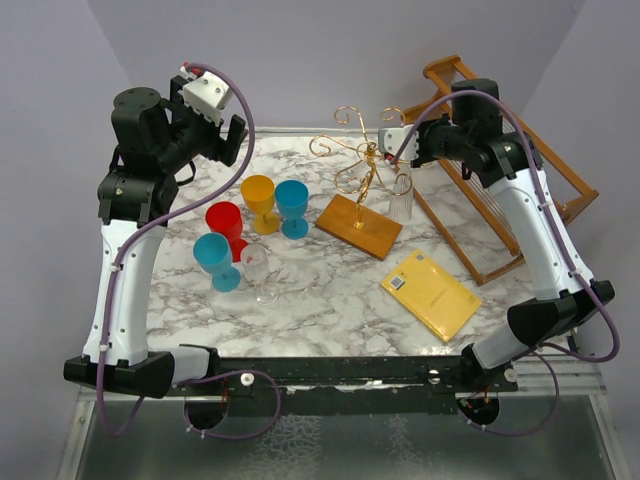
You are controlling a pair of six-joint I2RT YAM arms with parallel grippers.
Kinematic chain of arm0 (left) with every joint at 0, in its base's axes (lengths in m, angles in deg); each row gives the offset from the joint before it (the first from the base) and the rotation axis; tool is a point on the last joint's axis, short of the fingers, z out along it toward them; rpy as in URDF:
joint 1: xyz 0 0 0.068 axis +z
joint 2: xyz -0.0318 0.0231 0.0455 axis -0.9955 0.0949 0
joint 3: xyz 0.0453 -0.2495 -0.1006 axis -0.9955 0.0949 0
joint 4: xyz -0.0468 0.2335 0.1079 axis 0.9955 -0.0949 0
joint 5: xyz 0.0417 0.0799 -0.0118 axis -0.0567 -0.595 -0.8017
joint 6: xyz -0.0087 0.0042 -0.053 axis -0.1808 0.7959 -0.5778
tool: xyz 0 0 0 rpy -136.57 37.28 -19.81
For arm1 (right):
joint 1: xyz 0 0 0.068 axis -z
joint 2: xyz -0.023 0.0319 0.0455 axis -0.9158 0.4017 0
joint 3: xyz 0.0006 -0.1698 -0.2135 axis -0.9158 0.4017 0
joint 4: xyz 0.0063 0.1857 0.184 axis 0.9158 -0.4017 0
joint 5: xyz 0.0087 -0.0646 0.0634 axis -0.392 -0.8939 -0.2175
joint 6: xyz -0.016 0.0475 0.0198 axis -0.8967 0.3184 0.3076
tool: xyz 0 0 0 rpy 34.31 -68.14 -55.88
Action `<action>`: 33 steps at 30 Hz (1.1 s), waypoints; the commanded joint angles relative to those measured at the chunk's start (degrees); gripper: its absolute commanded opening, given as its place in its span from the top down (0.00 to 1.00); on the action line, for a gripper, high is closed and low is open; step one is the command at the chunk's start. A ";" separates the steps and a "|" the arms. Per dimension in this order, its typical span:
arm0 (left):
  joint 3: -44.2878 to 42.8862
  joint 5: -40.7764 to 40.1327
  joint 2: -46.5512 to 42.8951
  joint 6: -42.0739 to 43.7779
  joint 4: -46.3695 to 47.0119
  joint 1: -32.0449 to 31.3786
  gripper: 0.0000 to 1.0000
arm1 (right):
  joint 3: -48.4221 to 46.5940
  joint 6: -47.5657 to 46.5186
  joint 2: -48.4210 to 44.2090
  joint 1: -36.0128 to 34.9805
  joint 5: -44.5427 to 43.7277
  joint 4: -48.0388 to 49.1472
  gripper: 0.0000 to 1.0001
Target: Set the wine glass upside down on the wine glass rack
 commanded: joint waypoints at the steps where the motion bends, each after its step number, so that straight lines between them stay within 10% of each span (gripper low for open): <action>1: 0.84 -1.26 -0.72 0.03 2.05 0.30 0.21 | -1.54 1.61 -2.19 -0.43 1.64 -2.85 0.99; 33: 2.25 -1.15 -2.20 0.04 2.49 0.34 0.20 | 11.32 12.17 -10.43 -0.43 -14.13 7.17 0.99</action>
